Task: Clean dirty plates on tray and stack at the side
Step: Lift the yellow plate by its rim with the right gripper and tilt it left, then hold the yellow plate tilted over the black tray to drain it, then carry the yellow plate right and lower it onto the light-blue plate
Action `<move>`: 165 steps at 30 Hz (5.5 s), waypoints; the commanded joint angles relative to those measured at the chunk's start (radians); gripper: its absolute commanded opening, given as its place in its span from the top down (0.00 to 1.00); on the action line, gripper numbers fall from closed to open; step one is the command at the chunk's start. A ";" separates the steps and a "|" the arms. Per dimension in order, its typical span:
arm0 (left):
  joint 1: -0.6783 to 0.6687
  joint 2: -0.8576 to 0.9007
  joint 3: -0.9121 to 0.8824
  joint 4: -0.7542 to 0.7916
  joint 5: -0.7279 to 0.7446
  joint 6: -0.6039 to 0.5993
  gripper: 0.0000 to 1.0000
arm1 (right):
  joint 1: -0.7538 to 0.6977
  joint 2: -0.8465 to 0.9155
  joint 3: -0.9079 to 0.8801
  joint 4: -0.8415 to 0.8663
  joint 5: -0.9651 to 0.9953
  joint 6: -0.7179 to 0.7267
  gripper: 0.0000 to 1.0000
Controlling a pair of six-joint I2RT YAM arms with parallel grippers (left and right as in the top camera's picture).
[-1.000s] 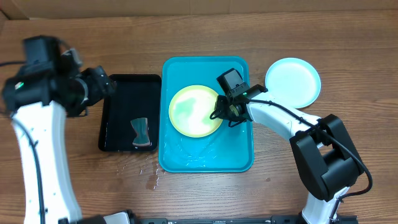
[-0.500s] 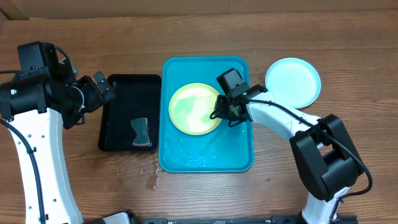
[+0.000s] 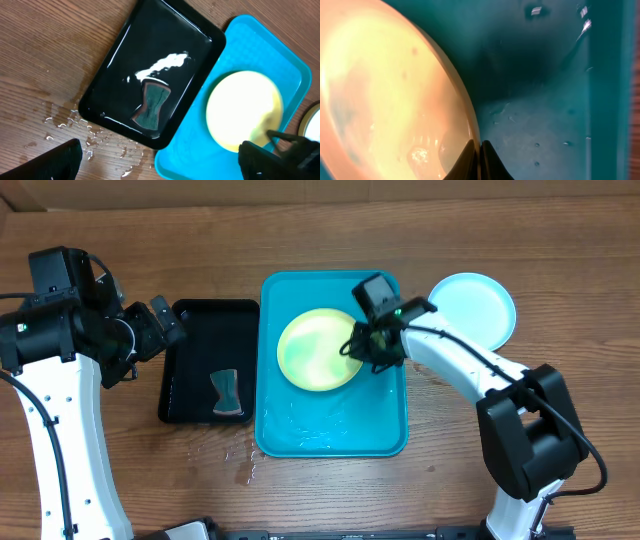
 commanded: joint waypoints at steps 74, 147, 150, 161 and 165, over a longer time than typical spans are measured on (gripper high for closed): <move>-0.004 0.005 -0.005 0.002 -0.010 -0.017 0.00 | 0.531 0.060 0.245 1.146 0.987 -0.855 0.96; -0.004 0.005 -0.005 0.002 -0.010 -0.017 0.00 | 0.548 0.059 0.244 0.779 0.984 -0.627 0.96; -0.004 0.005 -0.005 0.002 -0.010 -0.017 0.00 | 0.541 0.059 0.244 0.679 0.938 -0.506 0.96; -0.004 0.005 -0.005 0.002 -0.010 -0.017 0.00 | 0.471 0.053 0.243 0.575 0.817 -0.331 0.96; -0.004 0.005 -0.005 0.002 -0.010 -0.017 0.00 | 0.399 0.012 0.243 0.474 0.764 -0.209 0.96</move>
